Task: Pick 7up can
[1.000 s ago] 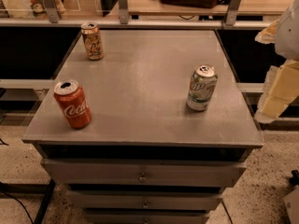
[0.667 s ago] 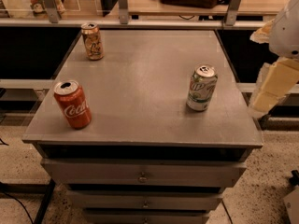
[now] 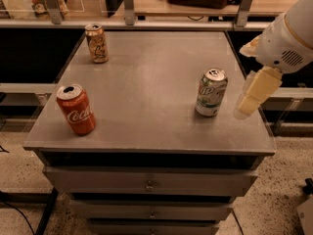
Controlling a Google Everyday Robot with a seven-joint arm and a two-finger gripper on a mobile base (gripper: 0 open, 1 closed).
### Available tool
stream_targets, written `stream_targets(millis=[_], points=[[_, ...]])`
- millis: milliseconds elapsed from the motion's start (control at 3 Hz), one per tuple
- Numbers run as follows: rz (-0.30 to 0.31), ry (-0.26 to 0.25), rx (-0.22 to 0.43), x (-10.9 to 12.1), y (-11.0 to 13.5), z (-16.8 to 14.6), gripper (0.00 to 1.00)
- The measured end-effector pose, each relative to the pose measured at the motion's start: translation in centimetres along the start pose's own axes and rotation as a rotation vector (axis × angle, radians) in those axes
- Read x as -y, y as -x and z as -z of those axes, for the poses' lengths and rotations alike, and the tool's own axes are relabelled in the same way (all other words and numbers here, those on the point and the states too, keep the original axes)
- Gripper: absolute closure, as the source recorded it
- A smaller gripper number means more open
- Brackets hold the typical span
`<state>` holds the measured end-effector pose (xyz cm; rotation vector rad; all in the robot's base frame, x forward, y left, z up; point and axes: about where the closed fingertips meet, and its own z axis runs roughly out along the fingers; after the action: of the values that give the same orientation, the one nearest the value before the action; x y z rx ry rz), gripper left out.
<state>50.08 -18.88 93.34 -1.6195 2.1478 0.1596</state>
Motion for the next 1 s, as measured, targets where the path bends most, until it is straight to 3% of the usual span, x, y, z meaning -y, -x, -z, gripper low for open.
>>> stream_targets(millis=[667, 1000], points=[[-0.011, 0.068, 0.101, 1.0, 1.8, -4.4, 0.00], [-0.014, 0.092, 0.145, 1.6, 2.5, -5.7, 0.18]])
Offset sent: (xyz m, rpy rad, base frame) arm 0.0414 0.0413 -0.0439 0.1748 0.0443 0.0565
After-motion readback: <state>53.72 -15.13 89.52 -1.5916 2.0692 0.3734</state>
